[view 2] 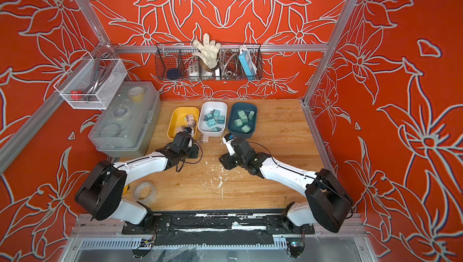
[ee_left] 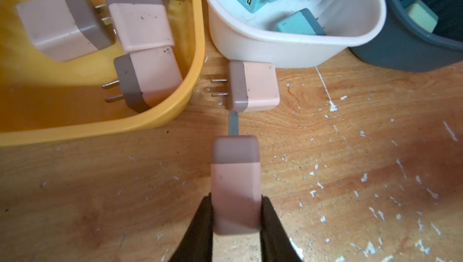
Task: Place the plugs by color into the storage box
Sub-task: Pick up the plug from the center of the board, then place the plug in the storage box.
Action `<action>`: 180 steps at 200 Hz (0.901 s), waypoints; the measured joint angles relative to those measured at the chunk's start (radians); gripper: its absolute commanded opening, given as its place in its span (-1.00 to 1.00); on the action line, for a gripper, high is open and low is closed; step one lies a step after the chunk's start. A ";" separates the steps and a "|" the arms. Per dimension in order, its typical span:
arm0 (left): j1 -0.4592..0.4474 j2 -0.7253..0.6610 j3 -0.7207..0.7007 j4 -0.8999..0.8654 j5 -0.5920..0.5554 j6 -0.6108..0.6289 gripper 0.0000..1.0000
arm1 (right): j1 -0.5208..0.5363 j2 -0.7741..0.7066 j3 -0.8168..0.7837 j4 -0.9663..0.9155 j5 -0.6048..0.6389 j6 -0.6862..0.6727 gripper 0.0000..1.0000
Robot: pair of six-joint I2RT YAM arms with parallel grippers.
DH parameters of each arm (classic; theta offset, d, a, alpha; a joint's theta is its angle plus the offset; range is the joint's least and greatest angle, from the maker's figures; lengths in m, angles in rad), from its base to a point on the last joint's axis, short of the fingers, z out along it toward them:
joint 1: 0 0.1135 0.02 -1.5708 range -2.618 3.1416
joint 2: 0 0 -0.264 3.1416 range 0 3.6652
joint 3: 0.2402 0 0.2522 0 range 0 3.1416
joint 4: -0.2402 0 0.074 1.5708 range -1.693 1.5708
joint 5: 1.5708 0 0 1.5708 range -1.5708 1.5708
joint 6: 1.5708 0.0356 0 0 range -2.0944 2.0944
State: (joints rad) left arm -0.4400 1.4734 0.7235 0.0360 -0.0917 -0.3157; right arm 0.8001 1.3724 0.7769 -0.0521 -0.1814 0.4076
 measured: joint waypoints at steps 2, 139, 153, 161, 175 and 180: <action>-0.001 -0.005 -0.001 -0.001 0.000 0.000 -0.49 | 0.000 -0.001 0.000 0.000 0.000 0.000 0.14; -0.027 -0.272 -0.082 -0.099 0.011 -0.002 -0.49 | 0.004 -0.020 -0.002 0.026 -0.048 0.029 0.14; -0.027 -0.284 -0.091 -0.111 0.011 0.000 -0.49 | 0.005 -0.020 -0.002 0.032 -0.056 0.031 0.14; -0.027 -0.289 -0.096 -0.116 0.011 0.001 -0.49 | 0.006 -0.020 -0.002 0.035 -0.058 0.031 0.14; -0.027 -0.294 -0.103 -0.125 0.011 0.002 -0.49 | 0.007 -0.020 -0.002 0.038 -0.061 0.031 0.14; -0.027 -0.296 -0.105 -0.128 0.011 0.003 -0.49 | 0.008 -0.020 -0.002 0.039 -0.063 0.031 0.13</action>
State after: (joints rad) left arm -0.4667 1.1774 0.6186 -0.0917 -0.0811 -0.3130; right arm 0.8078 1.3521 0.7750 -0.0135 -0.2443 0.4389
